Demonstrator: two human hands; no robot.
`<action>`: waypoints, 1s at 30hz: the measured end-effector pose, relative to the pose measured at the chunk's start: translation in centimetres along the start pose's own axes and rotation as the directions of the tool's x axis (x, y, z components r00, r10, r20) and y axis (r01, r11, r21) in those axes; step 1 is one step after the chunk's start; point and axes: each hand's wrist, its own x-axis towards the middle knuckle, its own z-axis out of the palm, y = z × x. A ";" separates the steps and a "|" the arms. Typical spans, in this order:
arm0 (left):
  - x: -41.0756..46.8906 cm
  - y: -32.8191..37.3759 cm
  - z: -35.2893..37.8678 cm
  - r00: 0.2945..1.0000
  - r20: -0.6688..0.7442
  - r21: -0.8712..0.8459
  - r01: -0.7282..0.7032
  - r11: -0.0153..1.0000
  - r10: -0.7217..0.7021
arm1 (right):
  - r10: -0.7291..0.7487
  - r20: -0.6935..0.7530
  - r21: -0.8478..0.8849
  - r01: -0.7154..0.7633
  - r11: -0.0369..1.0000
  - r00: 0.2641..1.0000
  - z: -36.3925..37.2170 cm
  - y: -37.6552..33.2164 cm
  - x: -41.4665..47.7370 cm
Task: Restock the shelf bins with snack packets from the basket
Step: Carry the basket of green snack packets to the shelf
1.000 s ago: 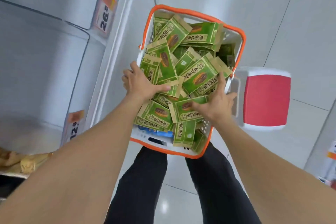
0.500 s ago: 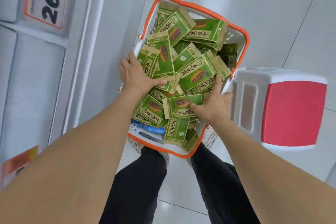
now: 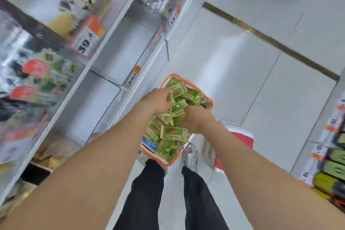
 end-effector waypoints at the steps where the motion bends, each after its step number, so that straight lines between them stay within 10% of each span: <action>1: -2.1 0.7 -2.1 0.999 -0.036 -0.022 0.002 1.000 -0.003 | -0.005 0.001 -0.025 0.005 1.000 1.000 -1.9 -0.5 -2.0; 15: -23.9 -2.0 -14.4 0.977 -0.211 -0.160 -0.061 0.985 0.026 | -0.198 -0.108 -0.228 0.170 0.959 0.974 -13.1 -15.5 -20.2; 30: -25.8 -2.5 -17.9 0.963 -0.266 -0.310 -0.037 0.950 -0.049 | -0.229 0.007 -0.342 0.218 0.914 0.973 -16.2 -19.0 -19.9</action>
